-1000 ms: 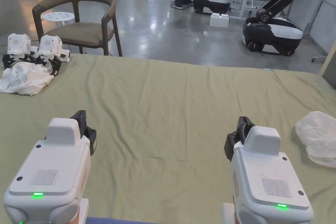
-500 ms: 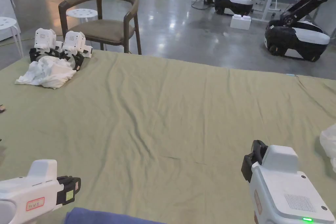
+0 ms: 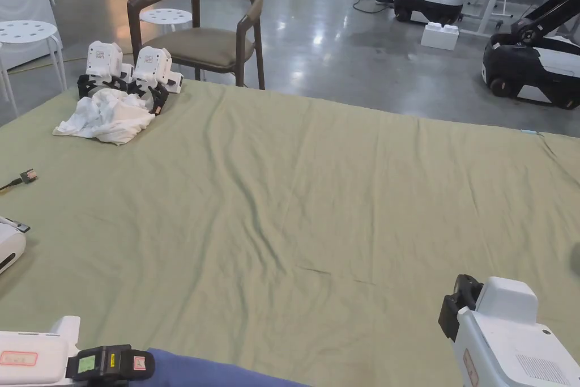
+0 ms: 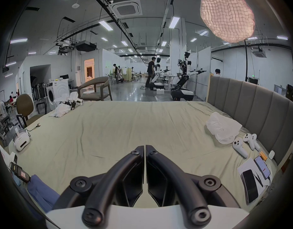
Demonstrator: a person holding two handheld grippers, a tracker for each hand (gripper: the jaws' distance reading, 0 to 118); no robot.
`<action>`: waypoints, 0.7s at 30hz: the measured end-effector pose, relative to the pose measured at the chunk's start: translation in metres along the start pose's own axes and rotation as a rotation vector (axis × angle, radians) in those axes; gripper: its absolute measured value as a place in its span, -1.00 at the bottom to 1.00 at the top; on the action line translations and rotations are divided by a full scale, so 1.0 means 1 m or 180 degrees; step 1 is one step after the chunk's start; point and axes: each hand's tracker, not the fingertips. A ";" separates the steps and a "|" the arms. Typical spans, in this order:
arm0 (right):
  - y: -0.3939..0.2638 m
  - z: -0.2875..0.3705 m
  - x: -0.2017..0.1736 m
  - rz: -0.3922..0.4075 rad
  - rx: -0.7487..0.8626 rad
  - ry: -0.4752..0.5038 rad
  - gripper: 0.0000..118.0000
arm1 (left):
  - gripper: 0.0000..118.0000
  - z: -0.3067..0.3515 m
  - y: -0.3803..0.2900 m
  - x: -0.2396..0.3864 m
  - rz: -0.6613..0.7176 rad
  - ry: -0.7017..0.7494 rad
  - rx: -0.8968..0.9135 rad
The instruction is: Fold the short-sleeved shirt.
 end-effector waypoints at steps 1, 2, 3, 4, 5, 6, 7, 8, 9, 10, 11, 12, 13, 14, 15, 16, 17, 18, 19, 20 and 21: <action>0.000 0.000 0.000 0.0000 -0.0005 -0.0002 -0.99 | 0.39 -0.002 0.000 -0.004 0.0058 -0.0087 -0.0038; -0.001 0.000 0.001 -0.0001 -0.0012 -0.0006 -0.99 | 0.39 -0.003 0.001 -0.008 0.0097 -0.0203 -0.0074; -0.001 0.000 0.001 -0.0002 -0.0019 -0.0009 -0.99 | 0.37 -0.005 -0.003 -0.007 0.0164 -0.0312 -0.0096; -0.002 0.000 0.000 -0.0012 -0.0025 -0.0011 -0.99 | 0.36 -0.008 -0.004 -0.009 0.0238 -0.0397 -0.0115; -0.003 -0.001 0.000 -0.0025 -0.0031 -0.0010 -0.99 | 0.36 -0.011 -0.006 -0.010 0.0279 -0.0495 -0.0126; -0.003 -0.001 -0.001 -0.0031 -0.0039 -0.0005 -0.99 | 0.31 -0.014 -0.007 -0.008 0.0305 -0.0603 -0.0153; -0.004 -0.002 -0.001 -0.0037 -0.0047 -0.0006 -0.99 | 0.21 -0.019 -0.009 -0.008 0.0342 -0.0690 -0.0208; -0.004 -0.002 -0.002 -0.0045 -0.0055 -0.0011 -0.99 | 0.04 -0.026 -0.012 -0.006 0.0350 -0.0652 -0.0299; -0.004 -0.003 -0.003 -0.0052 -0.0064 -0.0009 -0.99 | -0.17 -0.032 -0.013 -0.003 0.0304 -0.0581 -0.0311; -0.004 -0.004 -0.003 -0.0056 -0.0075 -0.0004 -0.99 | -0.42 -0.034 -0.014 0.001 0.0296 -0.0564 -0.0337; -0.004 -0.004 -0.004 -0.0048 -0.0085 0.0000 -0.99 | -0.66 -0.039 -0.015 0.003 0.0317 -0.0515 -0.0411; -0.003 -0.005 -0.005 -0.0022 -0.0083 -0.0001 -0.99 | -0.71 -0.043 -0.017 0.004 0.0338 -0.0455 -0.0474; -0.003 -0.004 -0.006 0.0011 -0.0072 -0.0003 -0.99 | -0.75 -0.041 -0.018 0.008 0.0331 -0.0471 -0.0424; -0.002 -0.004 -0.007 0.0028 -0.0062 0.0000 -0.99 | -0.81 -0.039 -0.013 0.005 0.0301 -0.0478 -0.0400; -0.001 -0.004 -0.007 0.0033 -0.0053 0.0009 -0.99 | -0.83 -0.037 -0.013 0.008 0.0244 -0.0427 -0.0381; -0.001 -0.004 -0.007 0.0036 -0.0049 0.0016 -0.99 | -0.85 -0.035 -0.014 0.013 0.0190 -0.0345 -0.0370; 0.000 -0.004 -0.007 0.0036 -0.0049 0.0015 -0.99 | -0.86 -0.032 -0.014 0.020 0.0111 -0.0296 -0.0349; 0.001 -0.005 -0.007 0.0040 -0.0050 0.0014 -0.99 | -0.87 -0.029 -0.012 0.020 -0.0002 -0.0216 -0.0322; 0.001 -0.005 -0.007 0.0045 -0.0050 0.0015 -0.99 | -0.88 -0.027 -0.011 0.024 -0.0049 -0.0180 -0.0309; 0.001 -0.005 -0.007 0.0051 -0.0049 0.0015 -0.99 | -0.88 -0.023 -0.010 0.029 -0.0083 -0.0172 -0.0302; 0.002 -0.004 -0.006 0.0060 -0.0051 0.0016 -0.99 | -0.89 -0.018 -0.008 0.035 -0.0111 -0.0163 -0.0267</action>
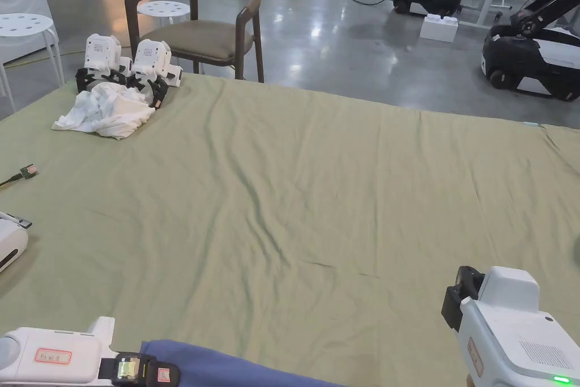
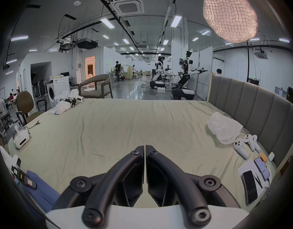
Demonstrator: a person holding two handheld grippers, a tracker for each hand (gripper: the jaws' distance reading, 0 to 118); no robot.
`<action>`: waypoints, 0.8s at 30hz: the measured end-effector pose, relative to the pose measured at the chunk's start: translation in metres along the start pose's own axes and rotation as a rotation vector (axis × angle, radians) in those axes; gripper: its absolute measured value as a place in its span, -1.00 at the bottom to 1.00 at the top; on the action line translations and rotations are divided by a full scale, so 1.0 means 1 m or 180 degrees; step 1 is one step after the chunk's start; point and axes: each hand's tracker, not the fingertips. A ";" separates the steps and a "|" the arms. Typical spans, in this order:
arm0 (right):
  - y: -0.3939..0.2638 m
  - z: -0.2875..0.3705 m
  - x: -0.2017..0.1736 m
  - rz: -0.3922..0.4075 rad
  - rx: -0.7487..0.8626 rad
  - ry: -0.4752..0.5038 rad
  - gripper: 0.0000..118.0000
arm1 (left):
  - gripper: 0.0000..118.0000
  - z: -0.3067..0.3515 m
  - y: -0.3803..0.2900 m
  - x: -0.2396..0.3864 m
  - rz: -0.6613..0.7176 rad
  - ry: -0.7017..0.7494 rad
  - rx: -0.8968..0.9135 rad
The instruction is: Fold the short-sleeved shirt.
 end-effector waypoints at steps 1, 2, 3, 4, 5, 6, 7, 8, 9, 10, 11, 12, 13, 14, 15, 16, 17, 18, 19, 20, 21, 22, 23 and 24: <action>0.000 0.000 0.001 0.0006 0.0000 0.0002 -0.99 | -0.89 0.004 0.002 0.004 -0.0028 0.0013 0.0020; 0.000 0.001 0.001 0.0010 0.0003 0.0003 -0.99 | -0.89 0.009 0.005 0.010 -0.0085 0.0041 0.0041; 0.000 0.001 0.002 0.0014 0.0005 0.0003 -0.99 | -0.89 0.015 0.008 0.018 -0.0148 0.0079 0.0073; -0.001 0.001 0.003 0.0015 0.0008 0.0002 -0.99 | -0.89 0.021 0.011 0.024 -0.0227 0.0151 0.0128; -0.001 0.002 0.004 0.0012 0.0011 0.0002 -0.99 | -0.89 0.026 0.014 0.027 -0.0247 0.0208 0.0180; -0.001 0.002 0.005 0.0009 0.0014 0.0003 -0.99 | -0.89 0.034 0.018 0.030 -0.0228 0.0257 0.0222; -0.001 0.002 0.005 0.0007 0.0015 0.0003 -0.99 | -0.89 0.042 0.022 0.032 -0.0219 0.0299 0.0257; -0.001 0.002 0.006 0.0004 0.0016 0.0003 -0.99 | -0.89 0.052 0.026 0.034 -0.0225 0.0392 0.0295; -0.001 0.002 0.007 -0.0001 0.0016 0.0003 -0.99 | -0.89 0.060 0.029 0.034 -0.0278 0.0566 0.0324; -0.001 0.002 0.008 -0.0005 0.0016 0.0008 -0.99 | -0.89 0.070 0.032 0.036 -0.0297 0.0697 0.0327; -0.001 0.002 0.008 -0.0007 0.0017 0.0013 -0.99 | -0.89 0.080 0.035 0.036 -0.0285 0.0811 0.0328; -0.001 0.002 0.009 -0.0007 0.0016 0.0013 -0.99 | -0.89 0.089 0.036 0.037 -0.0306 0.0984 0.0339; -0.002 0.001 0.009 -0.0006 0.0013 0.0018 -0.99 | -0.89 0.095 0.036 0.039 -0.0352 0.1139 0.0372; -0.002 0.001 0.009 -0.0005 0.0011 0.0027 -0.99 | -0.89 0.099 0.035 0.042 -0.0354 0.1263 0.0397; -0.003 0.000 0.009 -0.0004 0.0007 0.0037 -0.99 | -0.89 0.103 0.034 0.044 -0.0349 0.1398 0.0411; -0.004 -0.001 0.009 -0.0005 0.0000 0.0044 -0.99 | -0.89 0.103 0.032 0.048 -0.0345 0.1471 0.0383; -0.005 -0.002 0.008 -0.0008 -0.0008 0.0052 -0.99 | -0.89 0.102 0.028 0.052 -0.0358 0.1521 0.0359; -0.005 -0.004 0.008 -0.0017 -0.0019 0.0064 -0.99 | -0.89 0.098 0.024 0.058 -0.0366 0.1459 0.0355; -0.006 -0.005 0.008 -0.0029 -0.0030 0.0082 -0.99 | -0.89 0.096 0.020 0.065 -0.0385 0.1442 0.0362; -0.007 -0.006 0.007 -0.0039 -0.0039 0.0090 -0.99 | -0.89 0.092 0.017 0.072 -0.0365 0.1373 0.0365; -0.008 -0.007 0.006 -0.0048 -0.0050 0.0101 -0.99 | -0.89 0.086 0.012 0.080 -0.0321 0.1250 0.0357; -0.008 -0.008 0.005 -0.0051 -0.0057 0.0120 -0.99 | -0.89 0.081 0.009 0.088 -0.0314 0.1119 0.0329; -0.008 -0.008 0.004 -0.0049 -0.0059 0.0130 -0.99 | -0.89 0.074 0.006 0.097 -0.0350 0.1035 0.0311; -0.009 -0.007 0.004 -0.0042 -0.0057 0.0135 -0.99 | -0.88 0.066 0.002 0.106 -0.0381 0.0922 0.0271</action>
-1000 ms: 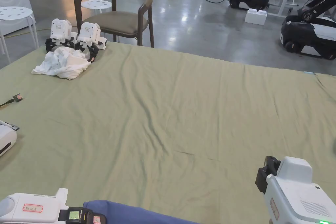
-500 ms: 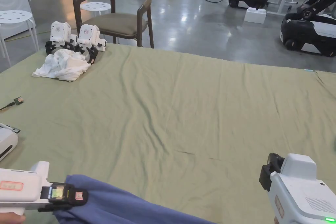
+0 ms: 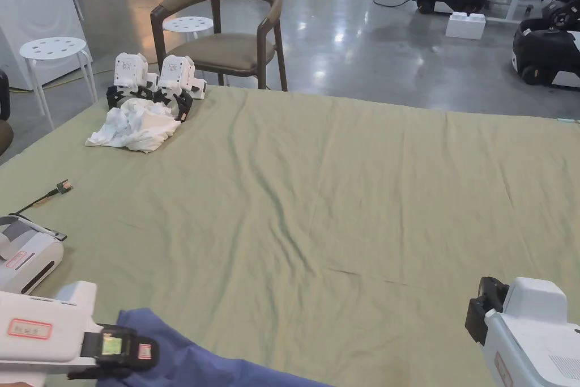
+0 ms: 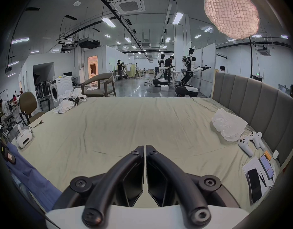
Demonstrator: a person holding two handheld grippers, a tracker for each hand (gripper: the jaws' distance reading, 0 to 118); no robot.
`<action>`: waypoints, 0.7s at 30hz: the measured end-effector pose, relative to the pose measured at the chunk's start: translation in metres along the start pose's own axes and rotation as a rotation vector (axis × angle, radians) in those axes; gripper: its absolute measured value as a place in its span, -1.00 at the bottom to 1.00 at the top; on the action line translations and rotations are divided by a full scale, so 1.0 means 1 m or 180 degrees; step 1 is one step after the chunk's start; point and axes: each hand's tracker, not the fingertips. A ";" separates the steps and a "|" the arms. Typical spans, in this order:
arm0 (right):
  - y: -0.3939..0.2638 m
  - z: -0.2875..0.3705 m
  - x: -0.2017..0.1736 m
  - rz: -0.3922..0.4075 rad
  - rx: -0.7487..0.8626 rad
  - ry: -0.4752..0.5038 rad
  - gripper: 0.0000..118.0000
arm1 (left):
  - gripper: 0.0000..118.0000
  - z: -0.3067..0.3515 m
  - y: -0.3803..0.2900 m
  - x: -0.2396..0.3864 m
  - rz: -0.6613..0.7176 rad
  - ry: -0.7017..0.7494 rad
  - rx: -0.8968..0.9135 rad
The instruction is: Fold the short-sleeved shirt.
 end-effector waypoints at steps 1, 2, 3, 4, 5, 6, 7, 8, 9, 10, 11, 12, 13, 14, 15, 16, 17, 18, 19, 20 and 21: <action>0.000 0.000 0.000 0.0008 0.0001 0.0007 -0.99 | -0.88 -0.005 -0.003 0.011 -0.0030 -0.0133 -0.0046; -0.001 0.001 -0.001 0.0014 0.0003 0.0015 -0.99 | -0.88 -0.012 -0.008 0.025 -0.0039 -0.0239 -0.0070; -0.001 0.001 -0.001 0.0014 0.0005 0.0019 -0.99 | -0.88 -0.021 -0.012 0.037 -0.0066 -0.0307 -0.0125; -0.001 0.002 -0.001 0.0013 0.0004 0.0022 -0.99 | -0.88 -0.031 -0.015 0.048 -0.0103 -0.0357 -0.0166; -0.002 0.002 -0.001 0.0011 0.0002 0.0025 -0.99 | -0.88 -0.042 -0.017 0.054 -0.0123 -0.0357 -0.0220; -0.003 0.003 0.000 0.0000 -0.0003 0.0025 -0.99 | -0.87 -0.055 -0.020 0.064 -0.0168 -0.0358 -0.0292; -0.005 0.003 0.001 -0.0009 -0.0009 0.0021 -0.99 | -0.87 -0.068 -0.023 0.073 -0.0212 -0.0348 -0.0323; -0.007 0.003 0.002 -0.0022 -0.0019 0.0014 -0.99 | -0.87 -0.084 -0.027 0.080 -0.0295 -0.0276 -0.0406; -0.008 0.004 0.004 -0.0038 -0.0030 0.0008 -0.99 | -0.87 -0.102 -0.028 0.079 -0.0308 -0.0196 -0.0491; -0.009 0.005 0.006 -0.0052 -0.0038 0.0004 -0.99 | -0.87 -0.118 -0.031 0.083 -0.0311 -0.0094 -0.0538; -0.010 0.006 0.007 -0.0059 -0.0045 -0.0003 -0.99 | -0.87 -0.133 -0.034 0.087 -0.0364 0.0008 -0.0598; -0.012 0.007 0.008 -0.0063 -0.0054 -0.0016 -0.99 | -0.87 -0.148 -0.038 0.090 -0.0429 0.0123 -0.0633; -0.012 0.008 0.010 -0.0066 -0.0061 -0.0030 -0.99 | -0.87 -0.161 -0.043 0.092 -0.0458 0.0188 -0.0684; -0.013 0.009 0.012 -0.0069 -0.0066 -0.0042 -0.99 | -0.87 -0.173 -0.046 0.094 -0.0481 0.0285 -0.0726; -0.014 0.010 0.014 -0.0072 -0.0073 -0.0053 -0.99 | -0.87 -0.183 -0.049 0.095 -0.0463 0.0350 -0.0754; -0.015 0.010 0.016 -0.0076 -0.0080 -0.0065 -0.99 | -0.87 -0.190 -0.050 0.095 -0.0461 0.0349 -0.0758; -0.016 0.011 0.017 -0.0078 -0.0085 -0.0076 -0.99 | -0.85 -0.196 -0.055 0.097 -0.0469 0.0395 -0.0772; -0.016 0.012 0.019 -0.0081 -0.0089 -0.0088 -0.99 | -0.82 -0.201 -0.056 0.098 -0.0444 0.0445 -0.0773; -0.017 0.012 0.020 -0.0084 -0.0094 -0.0096 -0.99 | -0.78 -0.203 -0.055 0.098 -0.0428 0.0446 -0.0761; -0.018 0.012 0.021 -0.0091 -0.0100 -0.0100 -0.99 | -0.74 -0.204 -0.055 0.098 -0.0411 0.0442 -0.0752; -0.019 0.012 0.021 -0.0097 -0.0104 -0.0101 -0.99 | -0.66 -0.202 -0.056 0.100 -0.0391 0.0453 -0.0737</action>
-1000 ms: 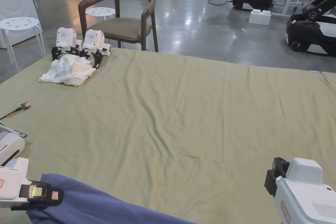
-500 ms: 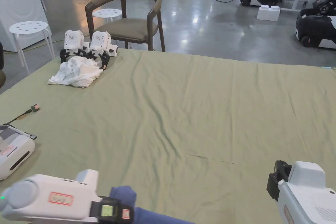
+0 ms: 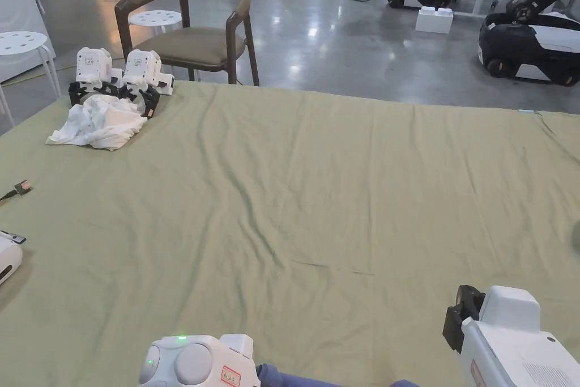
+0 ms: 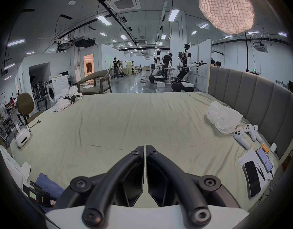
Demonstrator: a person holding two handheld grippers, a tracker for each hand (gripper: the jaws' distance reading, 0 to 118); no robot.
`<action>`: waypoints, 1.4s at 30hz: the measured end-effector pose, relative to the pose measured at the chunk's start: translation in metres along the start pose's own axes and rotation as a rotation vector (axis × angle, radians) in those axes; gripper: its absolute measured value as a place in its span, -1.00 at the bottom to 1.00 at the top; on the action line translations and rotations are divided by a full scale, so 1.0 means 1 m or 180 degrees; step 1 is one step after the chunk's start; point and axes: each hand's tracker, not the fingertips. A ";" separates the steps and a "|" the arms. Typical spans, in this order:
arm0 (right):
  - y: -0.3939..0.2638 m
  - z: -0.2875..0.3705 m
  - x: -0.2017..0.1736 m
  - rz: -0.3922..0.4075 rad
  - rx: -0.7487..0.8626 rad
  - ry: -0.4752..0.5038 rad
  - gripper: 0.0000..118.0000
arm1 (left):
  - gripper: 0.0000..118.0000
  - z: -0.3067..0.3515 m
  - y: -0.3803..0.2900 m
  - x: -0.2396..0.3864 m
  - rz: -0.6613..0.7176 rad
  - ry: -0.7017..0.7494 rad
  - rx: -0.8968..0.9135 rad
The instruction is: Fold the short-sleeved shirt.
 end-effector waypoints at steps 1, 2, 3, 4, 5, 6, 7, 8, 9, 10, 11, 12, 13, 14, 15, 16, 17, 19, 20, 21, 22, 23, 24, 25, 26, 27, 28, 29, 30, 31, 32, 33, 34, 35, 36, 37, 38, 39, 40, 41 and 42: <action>0.000 0.000 0.000 -0.0003 -0.0005 -0.0002 -0.99 | -0.56 0.002 0.000 0.000 0.0030 -0.0031 0.0026; -0.001 0.000 0.000 -0.0007 -0.0009 -0.0003 -0.99 | -0.39 0.006 0.000 0.000 0.0067 -0.0145 0.0067; -0.002 0.000 0.000 -0.0016 -0.0014 0.0000 -0.99 | -0.26 0.010 0.000 0.000 0.0091 -0.0249 0.0074; -0.002 0.000 0.000 -0.0022 -0.0020 0.0003 -0.99 | -0.12 0.017 -0.001 0.003 0.0079 -0.0275 0.0109; -0.003 0.001 0.000 -0.0027 -0.0022 0.0009 -0.99 | 0.04 0.023 -0.002 0.005 0.0069 -0.0297 0.0159; -0.002 0.002 0.000 -0.0027 -0.0023 0.0010 -0.99 | 0.08 0.030 -0.002 0.006 0.0061 -0.0338 0.0214; -0.002 0.003 0.000 -0.0027 -0.0024 0.0008 -0.99 | 0.09 0.037 -0.002 0.006 0.0066 -0.0379 0.0262; -0.002 0.004 0.000 -0.0027 -0.0024 0.0010 -0.99 | 0.07 0.046 -0.002 0.007 0.0088 -0.0447 0.0308; -0.002 0.005 0.000 -0.0031 -0.0020 0.0013 -0.99 | 0.05 0.053 -0.001 0.007 0.0102 -0.0522 0.0345; -0.002 0.005 0.001 -0.0032 -0.0017 0.0012 -0.99 | -0.02 0.059 -0.001 0.005 0.0111 -0.0631 0.0398; -0.002 0.006 0.001 -0.0027 -0.0014 0.0008 -0.99 | -0.25 0.065 -0.002 0.004 0.0093 -0.0692 0.0446; -0.002 0.007 0.002 -0.0026 -0.0007 0.0005 -0.99 | -0.50 0.068 -0.002 0.004 0.0049 -0.0703 0.0491; -0.001 0.008 0.003 -0.0027 -0.0001 0.0001 -0.99 | -0.70 0.068 -0.003 0.004 0.0021 -0.0645 0.0527; -0.001 0.009 0.004 -0.0028 0.0003 -0.0003 -0.99 | -0.77 0.065 -0.003 0.003 0.0006 -0.0505 0.0551; 0.000 0.010 0.004 -0.0028 0.0008 -0.0007 -0.99 | -0.79 0.059 -0.004 0.003 -0.0010 -0.0344 0.0531; 0.000 0.011 0.005 -0.0027 0.0011 -0.0013 -0.99 | -0.85 0.053 -0.005 0.004 -0.0083 -0.0132 0.0447; 0.000 0.011 0.006 -0.0026 0.0013 -0.0019 -0.99 | -0.91 0.045 -0.008 0.005 -0.0166 -0.0001 0.0389; -0.001 0.012 0.008 -0.0022 0.0012 -0.0028 -0.99 | -0.91 0.030 -0.016 0.007 -0.0307 0.0112 0.0229; -0.001 0.012 0.008 -0.0015 0.0011 -0.0040 -0.99 | -0.91 0.022 -0.019 0.009 -0.0342 0.0083 0.0127; -0.002 0.013 0.009 -0.0011 0.0010 -0.0048 -0.99 | -0.91 0.015 -0.022 0.011 -0.0337 0.0002 0.0023; -0.003 0.012 0.011 -0.0010 0.0006 -0.0053 -0.99 | -0.91 0.009 -0.025 0.013 -0.0314 -0.0147 -0.0025; -0.004 0.012 0.012 -0.0011 -0.0002 -0.0060 -0.99 | -0.91 0.005 -0.028 0.016 -0.0316 -0.0299 -0.0049; -0.004 0.012 0.013 -0.0019 -0.0008 -0.0069 -0.99 | -0.91 0.002 -0.030 0.019 -0.0327 -0.0389 -0.0039; -0.005 0.013 0.014 -0.0031 -0.0016 -0.0076 -0.99 | -0.91 -0.001 -0.031 0.021 -0.0350 -0.0464 0.0020; -0.005 0.013 0.015 -0.0044 -0.0022 -0.0081 -0.99 | -0.91 -0.005 -0.033 0.024 -0.0377 -0.0450 0.0039; -0.005 0.014 0.015 -0.0056 -0.0028 -0.0086 -0.99 | -0.91 -0.009 -0.034 0.026 -0.0404 -0.0422 0.0066; -0.005 0.014 0.015 -0.0063 -0.0032 -0.0089 -0.99 | -0.91 -0.011 -0.036 0.027 -0.0451 -0.0372 0.0103; -0.005 0.015 0.015 -0.0069 -0.0031 -0.0086 -0.99 | -0.91 -0.013 -0.037 0.026 -0.0457 -0.0368 0.0106; -0.005 0.016 0.015 -0.0068 -0.0026 -0.0083 -0.99 | -0.91 -0.014 -0.037 0.024 -0.0423 -0.0387 0.0132; -0.004 0.016 0.015 -0.0062 -0.0019 -0.0086 -0.99 | -0.91 -0.013 -0.037 0.021 -0.0354 -0.0440 0.0174; -0.004 0.017 0.015 -0.0058 -0.0015 -0.0086 -0.99 | -0.92 -0.012 -0.037 0.018 -0.0333 -0.0471 0.0174; -0.004 0.017 0.014 -0.0056 -0.0010 -0.0082 -0.99 | -0.91 -0.011 -0.037 0.015 -0.0331 -0.0489 0.0178; -0.003 0.017 0.014 -0.0057 -0.0007 -0.0075 -0.99 | -0.91 -0.007 -0.038 0.013 -0.0326 -0.0527 0.0183; -0.002 0.016 0.013 -0.0056 -0.0006 -0.0067 -0.99 | -0.91 -0.003 -0.037 0.009 -0.0305 -0.0584 0.0174; -0.002 0.016 0.013 -0.0055 -0.0007 -0.0059 -0.99 | -0.89 0.004 -0.036 0.004 -0.0266 -0.0650 0.0163; -0.001 0.017 0.012 -0.0057 -0.0002 -0.0049 -0.99 | -0.82 0.014 -0.035 -0.003 -0.0216 -0.0742 0.0182; -0.001 0.017 0.012 -0.0056 0.0004 -0.0038 -0.99 | -0.61 0.026 -0.033 -0.012 -0.0161 -0.0857 0.0279; 0.000 0.017 0.011 -0.0048 0.0014 -0.0030 -0.99 | -0.41 0.038 -0.032 -0.023 -0.0111 -0.0913 0.0368; 0.001 0.018 0.011 -0.0040 0.0027 -0.0023 -0.99 | -0.24 0.051 -0.029 -0.034 -0.0024 -0.0923 0.0467; 0.002 0.018 0.011 -0.0031 0.0042 -0.0013 -0.99 | -0.12 0.064 -0.026 -0.047 0.0093 -0.0868 0.0566; 0.003 0.019 0.010 -0.0019 0.0054 -0.0006 -0.99 | -0.04 0.073 -0.024 -0.058 0.0149 -0.0796 0.0660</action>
